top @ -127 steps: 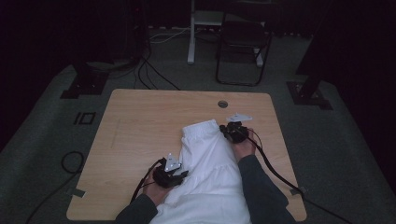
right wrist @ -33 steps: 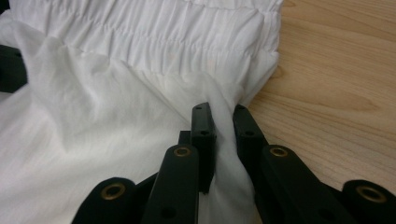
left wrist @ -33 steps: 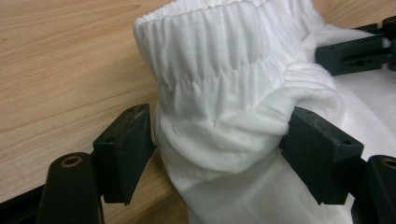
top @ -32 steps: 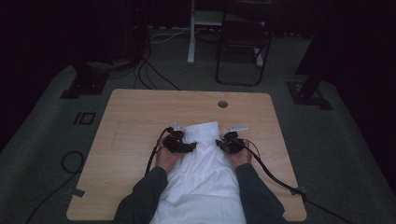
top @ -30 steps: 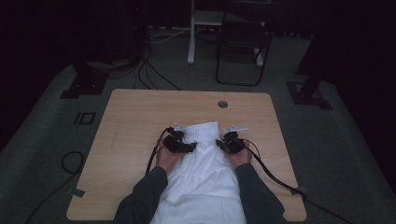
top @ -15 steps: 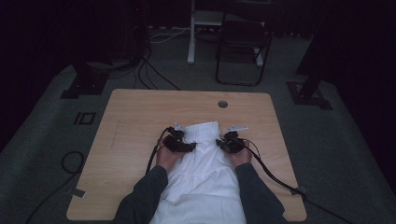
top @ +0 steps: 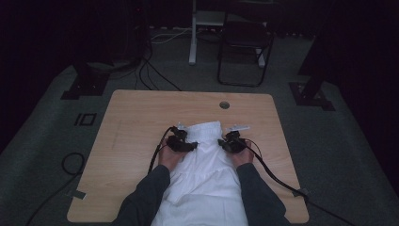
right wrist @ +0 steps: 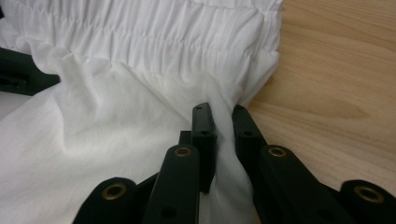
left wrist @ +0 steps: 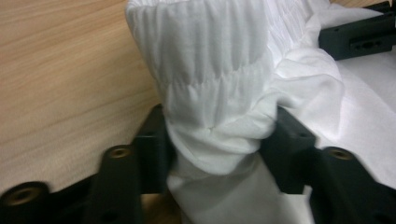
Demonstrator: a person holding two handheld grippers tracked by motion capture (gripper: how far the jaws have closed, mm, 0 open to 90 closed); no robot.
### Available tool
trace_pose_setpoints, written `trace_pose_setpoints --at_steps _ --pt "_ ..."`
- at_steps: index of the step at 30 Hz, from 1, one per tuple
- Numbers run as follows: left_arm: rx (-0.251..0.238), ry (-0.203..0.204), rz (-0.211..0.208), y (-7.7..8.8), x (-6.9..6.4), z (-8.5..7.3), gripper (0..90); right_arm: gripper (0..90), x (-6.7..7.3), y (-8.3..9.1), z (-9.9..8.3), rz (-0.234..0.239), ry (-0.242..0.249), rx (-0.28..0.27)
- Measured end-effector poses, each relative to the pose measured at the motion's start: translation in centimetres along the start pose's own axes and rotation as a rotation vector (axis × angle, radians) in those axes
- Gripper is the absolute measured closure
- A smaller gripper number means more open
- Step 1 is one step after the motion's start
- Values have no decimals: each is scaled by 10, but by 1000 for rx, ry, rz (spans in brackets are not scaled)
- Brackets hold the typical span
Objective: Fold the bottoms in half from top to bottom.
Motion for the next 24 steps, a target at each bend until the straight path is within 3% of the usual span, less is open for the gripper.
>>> trace_pose_setpoints --at_steps 3,5,24 --pt "21 -27 -9 -2 1 4 651 833 0 -2 3 -4 -5 9" --pt "23 -18 -24 -4 2 6 695 835 0 -2 5 -3 -6 17" --pt "26 6 -46 -6 7 8 735 844 -4 -5 10 11 -48 20"
Point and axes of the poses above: each handheld gripper's, and its own axes: y roughly backward along the jaws, z roughly out of its top, x roughly to its left, the point moved 2 cm from there along -y, roughly forward along the jaws, and after that the axes turned 14 degrees about -y, right-handed, at the moved point
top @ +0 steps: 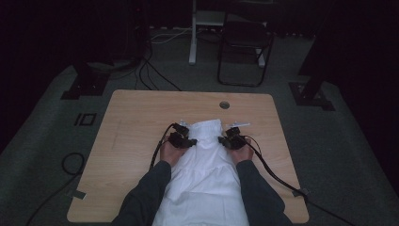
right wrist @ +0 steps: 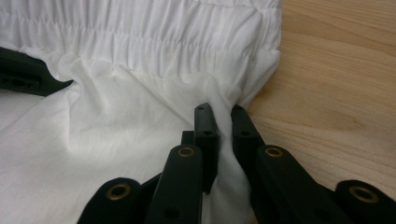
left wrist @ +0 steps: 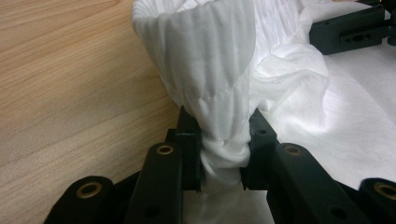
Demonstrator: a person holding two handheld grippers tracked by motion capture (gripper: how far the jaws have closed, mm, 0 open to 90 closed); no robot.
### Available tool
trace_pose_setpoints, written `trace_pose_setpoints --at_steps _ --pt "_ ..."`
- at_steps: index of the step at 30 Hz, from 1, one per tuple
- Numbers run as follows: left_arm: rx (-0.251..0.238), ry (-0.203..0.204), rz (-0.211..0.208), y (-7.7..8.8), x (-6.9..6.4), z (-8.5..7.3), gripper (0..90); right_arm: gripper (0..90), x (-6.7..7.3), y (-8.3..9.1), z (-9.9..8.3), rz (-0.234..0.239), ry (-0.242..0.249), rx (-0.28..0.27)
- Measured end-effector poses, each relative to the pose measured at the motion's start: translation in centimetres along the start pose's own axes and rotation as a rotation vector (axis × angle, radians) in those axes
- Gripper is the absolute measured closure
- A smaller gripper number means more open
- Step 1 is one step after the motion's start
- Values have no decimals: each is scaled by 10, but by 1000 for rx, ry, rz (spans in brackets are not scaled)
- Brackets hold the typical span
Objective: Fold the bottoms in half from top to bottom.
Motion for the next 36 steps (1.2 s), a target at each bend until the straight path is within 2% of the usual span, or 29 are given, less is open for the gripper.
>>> trace_pose_setpoints --at_steps 9,12,16,19,25,26,27,28,29,32,34,36 --pt "-12 7 -4 3 8 10 789 852 -3 1 7 2 -10 2" --pt "-51 6 8 13 12 22 792 853 -3 8 15 23 -12 -18" --pt "-108 -24 44 32 17 47 792 854 1 29 37 55 -3 -78" --pt "-147 -63 75 51 20 70 792 854 7 48 61 59 24 -129" --pt "-231 -113 140 85 27 114 791 854 17 80 103 66 58 -218" --pt "-231 -113 140 85 27 114 791 854 17 80 103 66 58 -218" --pt "-276 -116 156 98 29 129 791 855 19 85 109 73 66 -238" --pt "-291 -119 161 103 29 134 791 854 22 97 123 85 68 -281" --pt "-306 -126 165 108 28 138 790 854 24 103 128 86 75 -299" --pt "-338 -140 153 120 21 139 790 854 30 119 135 87 105 -320" --pt "-344 -149 134 126 14 132 790 854 32 126 132 101 116 -315" --pt "-340 -176 127 131 4 123 790 854 35 132 121 113 127 -301"
Point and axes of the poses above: each handheld gripper's, and its own axes: y roughly backward along the jaws, z roughly out of its top, x roughly to its left, the point moved 2 cm from there along -y, roughly forward along the jaws, and after that the axes turned 14 degrees about -y, right-handed, at the moved point
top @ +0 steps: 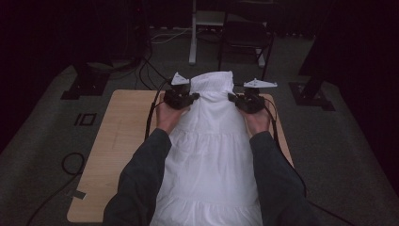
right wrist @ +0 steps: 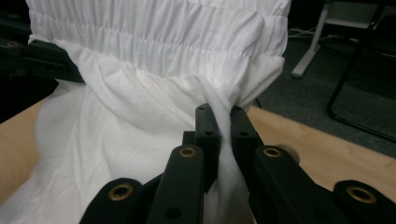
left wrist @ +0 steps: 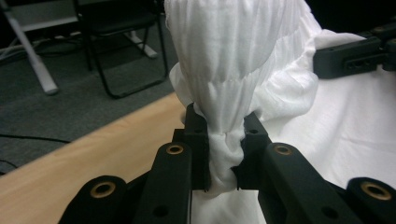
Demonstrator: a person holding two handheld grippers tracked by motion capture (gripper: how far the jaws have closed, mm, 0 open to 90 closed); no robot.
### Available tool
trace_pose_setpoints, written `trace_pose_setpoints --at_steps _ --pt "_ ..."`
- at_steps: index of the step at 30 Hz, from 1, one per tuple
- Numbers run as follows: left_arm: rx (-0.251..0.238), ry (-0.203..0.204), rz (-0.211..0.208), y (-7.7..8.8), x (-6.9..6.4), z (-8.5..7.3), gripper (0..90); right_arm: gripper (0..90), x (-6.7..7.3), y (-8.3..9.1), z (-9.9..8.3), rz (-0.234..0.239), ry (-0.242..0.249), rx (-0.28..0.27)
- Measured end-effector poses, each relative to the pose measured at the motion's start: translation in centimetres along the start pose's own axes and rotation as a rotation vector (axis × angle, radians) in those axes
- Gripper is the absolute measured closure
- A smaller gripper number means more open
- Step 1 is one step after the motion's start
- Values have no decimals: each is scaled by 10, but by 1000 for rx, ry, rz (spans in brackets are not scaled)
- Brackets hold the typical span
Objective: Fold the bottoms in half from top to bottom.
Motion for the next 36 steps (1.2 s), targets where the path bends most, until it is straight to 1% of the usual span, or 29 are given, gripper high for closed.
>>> trace_pose_setpoints --at_steps 1,2,4,7,9,11,13,16,18,19,21,22,25,27,29,30,31,32,33,34,35,36 --pt "-4 -11 -17 6 -6 -3 789 854 2 4 -6 9 9 7" --pt "-7 -22 -22 11 -13 -7 789 854 5 9 -13 13 23 17" --pt "-13 -58 -41 23 -29 -15 788 854 11 19 -29 26 48 26" --pt "-28 -75 -75 39 -53 -32 788 854 20 36 -52 48 69 36" --pt "-37 -69 -98 48 -67 -45 787 854 25 46 -66 62 79 40" --pt "-33 -68 -120 55 -78 -57 787 854 30 54 -81 75 90 53" --pt "-26 -60 -148 62 -89 -69 786 854 35 62 -98 97 84 66" --pt "-10 -39 -185 69 -105 -89 784 854 41 71 -126 129 56 87" --pt "12 -24 -212 72 -118 -105 783 854 45 75 -148 135 50 111" --pt "29 -17 -229 71 -124 -115 782 854 46 76 -158 126 59 126" --pt "78 0 -257 69 -135 -135 780 853 48 78 -178 118 56 162" --pt "97 17 -275 68 -140 -144 779 853 48 78 -187 114 50 181" --pt "160 45 -311 61 -149 -167 777 853 47 75 -212 123 15 236" --pt "200 46 -327 55 -153 -177 776 853 45 70 -225 115 4 275" --pt "225 42 -327 48 -154 -183 774 853 42 62 -237 97 0 312" --pt "235 37 -318 45 -154 -186 774 853 41 59 -240 89 3 320" --pt "245 32 -313 43 -154 -187 774 852 40 57 -242 87 -4 325" --pt "249 37 -315 41 -153 -189 774 849 39 55 -242 81 -8 328" --pt "251 42 -309 39 -152 -189 775 833 38 53 -243 75 -11 326" --pt "254 40 -307 39 -151 -190 775 793 38 53 -242 66 -14 324" --pt "255 42 -307 38 -151 -190 775 748 38 52 -241 51 -3 315" --pt "255 43 -303 38 -151 -190 775 679 39 52 -241 36 5 310"
Point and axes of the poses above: each handheld gripper's, and its own axes: y roughly backward along the jaws, z roughly out of its top, x roughly to its left, the point moved 2 cm from there along -y, roughly forward along the jaws, and after that the axes turned 14 degrees about -y, right-handed, at the moved point
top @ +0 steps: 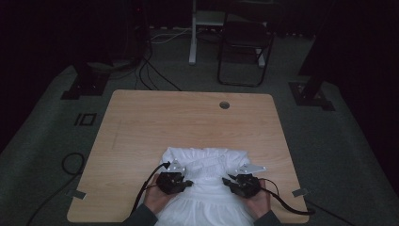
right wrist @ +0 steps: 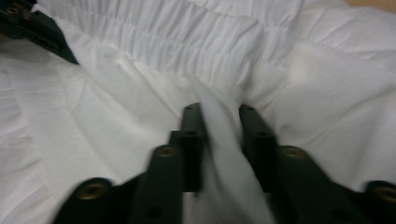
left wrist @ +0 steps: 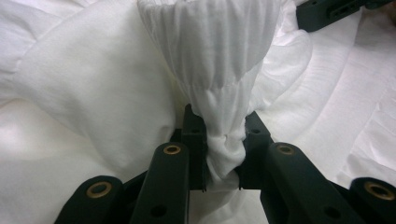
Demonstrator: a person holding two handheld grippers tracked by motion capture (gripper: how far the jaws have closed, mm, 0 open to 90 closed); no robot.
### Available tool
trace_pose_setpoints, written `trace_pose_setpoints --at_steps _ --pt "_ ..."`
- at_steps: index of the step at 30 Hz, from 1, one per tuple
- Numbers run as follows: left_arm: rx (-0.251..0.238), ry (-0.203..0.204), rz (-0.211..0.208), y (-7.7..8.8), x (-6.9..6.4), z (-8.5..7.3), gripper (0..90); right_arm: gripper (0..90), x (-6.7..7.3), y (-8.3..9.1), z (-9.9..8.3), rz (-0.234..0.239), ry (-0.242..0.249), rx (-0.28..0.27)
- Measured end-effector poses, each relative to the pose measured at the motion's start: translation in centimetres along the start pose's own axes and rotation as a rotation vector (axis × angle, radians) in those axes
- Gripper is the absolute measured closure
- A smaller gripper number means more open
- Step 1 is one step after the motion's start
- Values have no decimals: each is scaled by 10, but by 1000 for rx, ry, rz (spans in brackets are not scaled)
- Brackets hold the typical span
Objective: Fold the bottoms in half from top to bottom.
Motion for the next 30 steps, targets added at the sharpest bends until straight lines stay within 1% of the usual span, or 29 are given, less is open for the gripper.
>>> trace_pose_setpoints --at_steps 2,3,7,8,10,12,13,14,15,16,18,20,24,30 --pt "0 -3 6 0 0 0 775 589 0 -1 2 -27 10 -5" --pt "3 -7 10 -1 0 0 775 565 0 -2 3 -28 6 0" --pt "8 -18 30 -2 0 2 774 413 -4 -7 7 -58 -14 -3" --pt "10 -22 36 -3 1 2 774 391 -4 -9 9 -66 -22 -5" --pt "12 -24 43 -4 2 2 774 380 -4 -12 11 -60 -12 5" --pt "9 -21 47 -5 4 2 773 409 -4 -16 14 -43 6 16" --pt "7 -18 46 -6 5 2 773 457 -5 -19 15 -37 10 30" --pt "6 -16 46 -7 6 2 773 580 -5 -20 16 -23 16 32" --pt "9 -17 49 -7 7 3 773 646 -5 -21 16 -3 28 35" --pt "10 -21 54 -8 8 4 773 697 -5 -22 17 -5 36 39" --pt "14 -27 64 -10 11 6 773 769 -5 -24 19 -14 52 33" --pt "19 -29 73 -13 15 9 773 790 -7 -27 23 -25 59 29" --pt "30 -29 98 -20 29 17 773 797 -15 -37 33 -50 50 22" --pt "41 -8 119 -32 56 31 772 797 -28 -53 56 -86 52 18"
Point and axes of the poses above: each handheld gripper's, and its own axes: y roughly backward along the jaws, z roughly out of its top, x roughly to its left, the point moved 2 cm from there along -y, roughly forward along the jaws, and after that the axes turned 14 degrees about -y, right-handed, at the moved point
